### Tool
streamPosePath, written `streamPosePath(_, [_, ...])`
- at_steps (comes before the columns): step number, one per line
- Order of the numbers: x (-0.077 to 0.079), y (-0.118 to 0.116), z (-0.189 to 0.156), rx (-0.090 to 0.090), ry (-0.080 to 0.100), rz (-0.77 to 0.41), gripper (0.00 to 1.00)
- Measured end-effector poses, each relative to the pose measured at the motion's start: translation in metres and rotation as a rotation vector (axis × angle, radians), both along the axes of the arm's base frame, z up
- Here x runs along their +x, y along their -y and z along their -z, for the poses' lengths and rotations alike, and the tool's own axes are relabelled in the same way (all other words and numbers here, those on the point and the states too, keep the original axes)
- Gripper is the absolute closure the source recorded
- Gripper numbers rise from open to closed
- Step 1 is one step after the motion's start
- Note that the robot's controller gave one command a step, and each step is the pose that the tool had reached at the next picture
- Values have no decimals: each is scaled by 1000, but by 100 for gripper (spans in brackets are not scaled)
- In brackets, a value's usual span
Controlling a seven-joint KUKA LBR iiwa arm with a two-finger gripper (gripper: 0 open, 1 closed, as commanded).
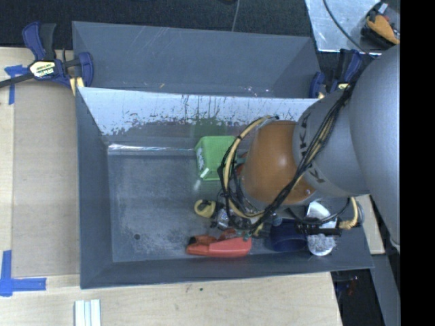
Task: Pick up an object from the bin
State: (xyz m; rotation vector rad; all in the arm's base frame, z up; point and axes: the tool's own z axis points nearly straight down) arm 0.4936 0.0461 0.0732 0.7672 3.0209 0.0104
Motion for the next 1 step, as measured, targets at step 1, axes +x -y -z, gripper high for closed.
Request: streamPosePath(1, [0, 0, 0, 0, 0, 1, 100])
